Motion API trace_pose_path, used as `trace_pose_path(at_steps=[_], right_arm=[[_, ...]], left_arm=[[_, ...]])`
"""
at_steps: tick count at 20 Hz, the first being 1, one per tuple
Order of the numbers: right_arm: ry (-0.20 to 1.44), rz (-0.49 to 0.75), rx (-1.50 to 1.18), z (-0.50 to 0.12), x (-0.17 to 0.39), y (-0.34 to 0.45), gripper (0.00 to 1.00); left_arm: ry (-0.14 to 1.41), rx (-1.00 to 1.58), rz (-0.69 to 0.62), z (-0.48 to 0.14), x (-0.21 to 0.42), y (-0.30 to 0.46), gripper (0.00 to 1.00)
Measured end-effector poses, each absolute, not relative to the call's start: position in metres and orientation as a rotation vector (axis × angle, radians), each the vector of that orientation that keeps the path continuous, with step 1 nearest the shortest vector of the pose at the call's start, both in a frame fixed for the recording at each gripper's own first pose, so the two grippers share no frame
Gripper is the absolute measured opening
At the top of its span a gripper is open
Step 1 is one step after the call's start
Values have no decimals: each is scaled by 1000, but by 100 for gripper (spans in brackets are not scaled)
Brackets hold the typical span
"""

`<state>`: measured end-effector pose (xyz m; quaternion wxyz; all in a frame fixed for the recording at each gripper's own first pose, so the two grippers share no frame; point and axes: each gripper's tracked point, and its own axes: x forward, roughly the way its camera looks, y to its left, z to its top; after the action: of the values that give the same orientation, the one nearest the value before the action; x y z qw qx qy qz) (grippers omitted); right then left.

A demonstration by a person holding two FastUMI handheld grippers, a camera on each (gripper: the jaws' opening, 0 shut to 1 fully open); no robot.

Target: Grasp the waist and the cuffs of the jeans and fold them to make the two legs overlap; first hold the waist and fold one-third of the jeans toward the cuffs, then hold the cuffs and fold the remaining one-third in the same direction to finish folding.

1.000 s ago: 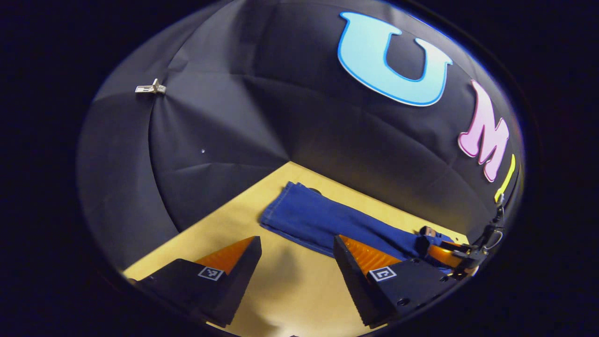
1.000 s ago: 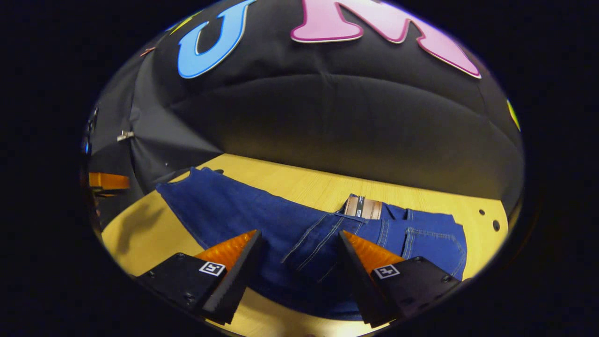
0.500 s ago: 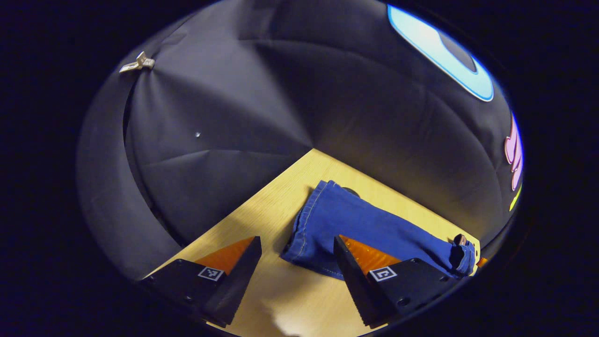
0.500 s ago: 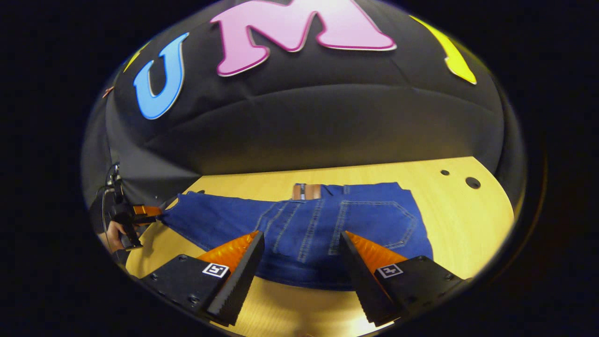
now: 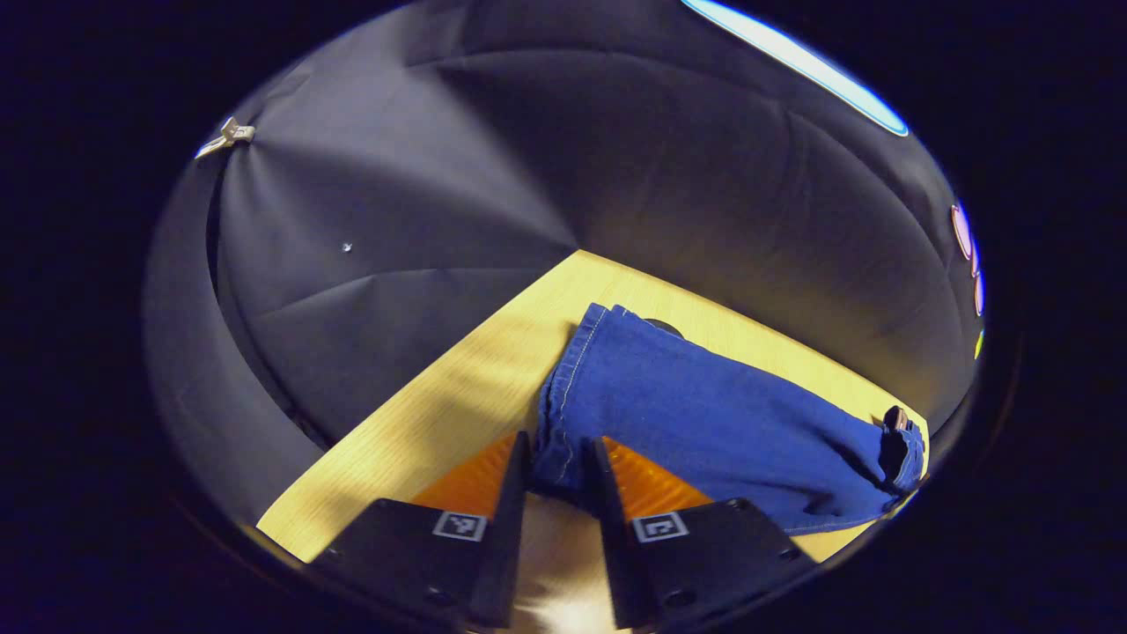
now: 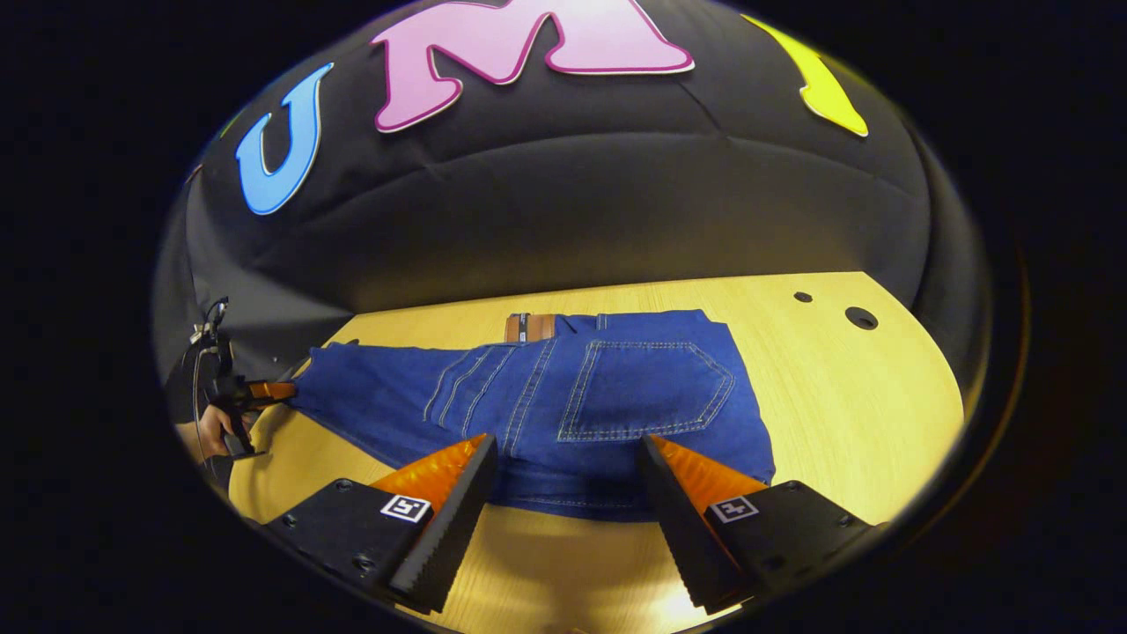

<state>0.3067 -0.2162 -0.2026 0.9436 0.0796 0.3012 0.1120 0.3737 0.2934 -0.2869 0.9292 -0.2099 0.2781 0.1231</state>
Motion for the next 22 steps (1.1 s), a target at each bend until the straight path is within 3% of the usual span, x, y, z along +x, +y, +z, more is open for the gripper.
trace_pose_path(at_steps=[1, 2, 4, 7, 10, 14, 17, 22], right_arm=[[620, 235, 158, -206, 305, -214, 99], [627, 242, 155, -209, 303, -211, 99], [637, 250, 150, -214, 303, -206, 99], [638, 249, 152, -214, 306, -197, 99], [637, 248, 167, -210, 305, -203, 99], [594, 209, 144, -190, 309, -233, 99], [577, 169, 121, -181, 307, -264, 99], [563, 87, 136, -168, 297, -315, 99]], left_arm=[[571, -450, 231, -288, 373, 290, 38], [576, -467, 217, -289, 376, 288, 40], [589, -485, 178, -287, 376, 280, 28], [583, -634, 83, -271, 376, 263, 18], [511, -830, 155, -260, 380, 268, 7], [445, -830, 164, -250, 382, 270, 10], [382, -800, 146, -230, 375, 281, 6], [263, -775, 61, -148, 357, 303, 6]])
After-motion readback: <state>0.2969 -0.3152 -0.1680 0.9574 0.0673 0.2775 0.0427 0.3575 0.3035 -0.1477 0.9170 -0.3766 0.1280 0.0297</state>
